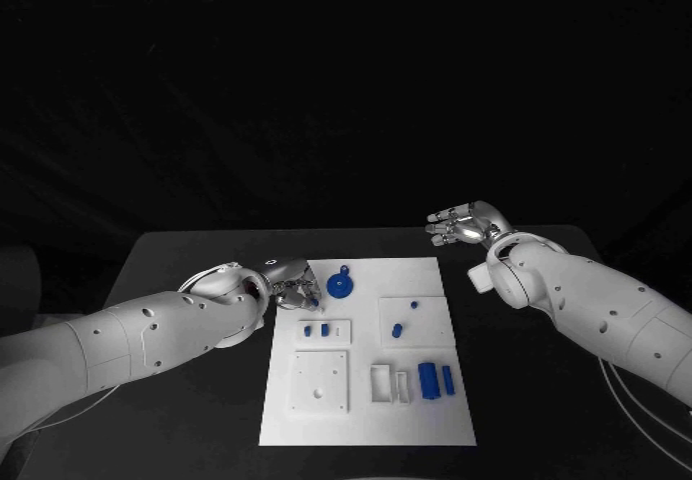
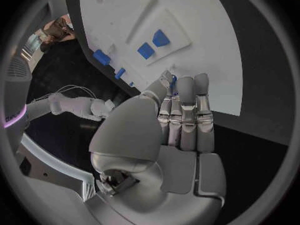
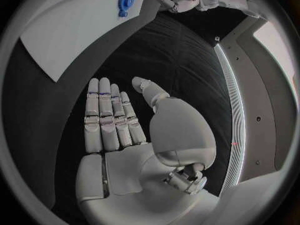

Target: Assemble the parts on the task board

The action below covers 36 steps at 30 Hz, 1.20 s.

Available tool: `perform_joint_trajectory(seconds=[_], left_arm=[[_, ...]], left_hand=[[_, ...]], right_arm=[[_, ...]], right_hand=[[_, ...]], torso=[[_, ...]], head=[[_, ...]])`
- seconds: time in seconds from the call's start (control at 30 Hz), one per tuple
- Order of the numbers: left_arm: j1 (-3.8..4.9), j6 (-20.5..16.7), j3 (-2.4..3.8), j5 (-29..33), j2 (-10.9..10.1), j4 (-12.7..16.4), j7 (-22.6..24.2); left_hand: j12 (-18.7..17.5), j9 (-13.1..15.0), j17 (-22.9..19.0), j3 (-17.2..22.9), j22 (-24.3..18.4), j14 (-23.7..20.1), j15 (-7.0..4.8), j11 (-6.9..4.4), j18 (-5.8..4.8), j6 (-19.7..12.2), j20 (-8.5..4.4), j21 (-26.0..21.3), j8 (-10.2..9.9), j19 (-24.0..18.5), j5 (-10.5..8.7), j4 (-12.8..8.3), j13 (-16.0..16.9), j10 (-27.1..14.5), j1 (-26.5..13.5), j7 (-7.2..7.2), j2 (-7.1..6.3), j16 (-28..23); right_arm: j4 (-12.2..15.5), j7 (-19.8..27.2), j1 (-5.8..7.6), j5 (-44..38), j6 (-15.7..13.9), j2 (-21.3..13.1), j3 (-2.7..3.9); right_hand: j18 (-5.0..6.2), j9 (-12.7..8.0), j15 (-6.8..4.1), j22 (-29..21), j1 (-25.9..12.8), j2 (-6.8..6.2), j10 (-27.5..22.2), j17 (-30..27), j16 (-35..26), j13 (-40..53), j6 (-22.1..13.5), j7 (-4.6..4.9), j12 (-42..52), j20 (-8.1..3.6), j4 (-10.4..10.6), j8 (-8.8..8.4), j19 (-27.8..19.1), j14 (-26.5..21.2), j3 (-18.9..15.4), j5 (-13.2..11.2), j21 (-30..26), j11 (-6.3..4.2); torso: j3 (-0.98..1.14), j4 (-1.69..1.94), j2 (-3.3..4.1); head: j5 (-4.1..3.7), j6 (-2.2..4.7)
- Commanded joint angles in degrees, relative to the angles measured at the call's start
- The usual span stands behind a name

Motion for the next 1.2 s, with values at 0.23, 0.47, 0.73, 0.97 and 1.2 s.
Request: perform_joint_trajectory(seconds=[0.23,0.47,0.73,0.97,1.2], left_arm=[[-0.85,0.9,-0.26,0.0,0.41,-0.25,1.02],[-1.2,0.49,-0.3,0.04,0.8,-0.65,1.24],[-1.27,0.72,-0.31,0.05,1.16,-1.48,1.33],[-1.29,0.79,-0.33,0.05,1.49,-1.82,1.46],[-1.33,0.92,-0.44,0.06,1.93,-2.01,1.52]], left_hand=[[0.12,0.09,0.07,-0.25,1.16,0.29,-0.07,0.0,-0.02,0.26,-0.22,0.48,0.19,-0.22,0.2,-0.14,0.06,0.4,0.39,0.01,0.52,-0.37],[0.11,0.08,0.1,-0.26,1.16,0.37,-0.07,0.02,-0.01,0.19,-0.23,0.61,0.17,-0.2,0.21,-0.16,0.06,0.36,0.41,0.04,0.53,-0.38],[0.11,0.06,0.09,-0.29,1.14,0.29,-0.03,0.06,-0.02,0.02,-0.2,0.64,0.16,-0.29,0.19,-0.15,0.05,0.22,0.38,0.05,0.5,-0.48],[0.11,0.06,0.09,-0.29,1.14,0.29,-0.03,0.06,-0.02,0.02,-0.2,0.64,0.16,-0.29,0.19,-0.15,0.05,0.22,0.38,0.05,0.5,-0.48],[0.12,0.08,0.11,-0.29,1.13,0.32,-0.03,0.07,0.01,0.0,-0.19,0.69,0.18,-0.32,0.17,-0.12,0.05,0.21,0.4,0.07,0.57,-0.53]], right_arm=[[0.08,0.41,-0.05,-0.15,0.39,-0.22,0.03],[0.08,0.41,-0.08,-0.15,0.39,-0.27,0.03],[0.09,0.4,-0.09,-0.15,0.44,-0.18,0.03],[0.09,0.43,-0.1,-0.15,0.44,-0.13,0.03],[0.09,0.43,-0.11,-0.15,0.44,-0.09,0.03]], right_hand=[[-0.32,0.02,-0.03,-0.05,-0.17,-0.23,-0.25,-0.07,-0.06,-0.08,0.25,-0.03,-0.19,0.2,0.23,0.0,0.22,-0.3,0.2,0.14,-0.29,0.02],[-0.32,0.02,-0.03,-0.05,-0.17,-0.23,-0.25,-0.07,-0.06,-0.08,0.25,-0.03,-0.19,0.2,0.23,0.0,0.22,-0.3,0.2,0.14,-0.29,0.02],[-0.32,0.02,-0.03,-0.05,-0.17,-0.23,-0.25,-0.07,-0.06,-0.08,0.25,-0.03,-0.19,0.2,0.23,0.0,0.22,-0.3,0.2,0.14,-0.29,0.02],[-0.32,0.02,-0.03,-0.05,-0.17,-0.23,-0.25,-0.07,-0.06,-0.08,0.25,-0.03,-0.19,0.2,0.23,0.0,0.22,-0.3,0.2,0.14,-0.29,0.02],[-0.32,0.02,-0.03,-0.05,-0.17,-0.23,-0.25,-0.07,-0.06,-0.08,0.25,-0.03,-0.19,0.2,0.23,0.0,0.22,-0.3,0.2,0.14,-0.29,0.02]], torso=[[-0.02,-0.02,0.0],[-0.04,0.02,-0.01],[-0.01,0.01,0.0],[-0.02,-0.02,0.0],[0.02,-0.03,0.01]], head=[[0.02,-0.02],[-0.07,-0.21],[-0.09,-0.2],[-0.05,-0.16],[-0.05,-0.13]])
